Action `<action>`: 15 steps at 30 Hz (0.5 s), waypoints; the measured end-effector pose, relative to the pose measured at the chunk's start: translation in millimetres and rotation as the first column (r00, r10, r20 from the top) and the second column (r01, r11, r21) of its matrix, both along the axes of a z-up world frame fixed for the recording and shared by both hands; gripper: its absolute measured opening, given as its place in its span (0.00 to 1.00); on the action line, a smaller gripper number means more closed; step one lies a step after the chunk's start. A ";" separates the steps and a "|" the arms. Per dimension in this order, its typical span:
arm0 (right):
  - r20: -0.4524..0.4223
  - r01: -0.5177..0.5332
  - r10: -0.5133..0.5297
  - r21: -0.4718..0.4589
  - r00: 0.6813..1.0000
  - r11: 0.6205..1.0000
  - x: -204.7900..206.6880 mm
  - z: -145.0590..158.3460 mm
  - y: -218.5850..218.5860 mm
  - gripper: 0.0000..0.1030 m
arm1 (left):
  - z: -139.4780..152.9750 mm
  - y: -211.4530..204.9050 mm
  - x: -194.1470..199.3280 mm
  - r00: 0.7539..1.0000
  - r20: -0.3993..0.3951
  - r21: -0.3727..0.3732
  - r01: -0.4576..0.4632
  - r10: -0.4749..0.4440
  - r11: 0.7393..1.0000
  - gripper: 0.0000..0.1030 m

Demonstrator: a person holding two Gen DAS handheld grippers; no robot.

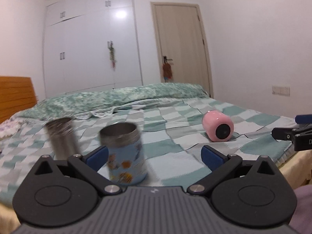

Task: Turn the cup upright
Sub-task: 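Move the left tool to the lying pink cup and close around it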

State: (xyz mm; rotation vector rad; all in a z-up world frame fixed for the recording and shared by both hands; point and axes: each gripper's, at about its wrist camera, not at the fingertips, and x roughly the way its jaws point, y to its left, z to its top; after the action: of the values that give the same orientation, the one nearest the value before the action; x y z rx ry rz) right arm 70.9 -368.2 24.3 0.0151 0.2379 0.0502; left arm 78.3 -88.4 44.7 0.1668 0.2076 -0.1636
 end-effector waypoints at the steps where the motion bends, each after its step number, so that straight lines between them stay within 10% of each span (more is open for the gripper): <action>1: -0.005 0.001 -0.001 0.003 1.000 1.000 7.4 1.8 -5.5 1.00 | 3.9 -8.0 10.4 1.000 -0.014 0.014 0.010 -0.010 1.000 1.00; 15: -0.115 -0.025 0.017 -0.068 0.993 0.997 113.2 20.8 -74.9 1.00 | 46.5 -122.8 155.1 0.948 -0.288 0.077 0.162 -0.134 0.984 1.00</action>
State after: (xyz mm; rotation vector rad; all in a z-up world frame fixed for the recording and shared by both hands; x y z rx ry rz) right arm 184.1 -443.1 45.1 -0.0534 0.3546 0.0626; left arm 233.4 -211.1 91.1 0.2587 0.4886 -0.3278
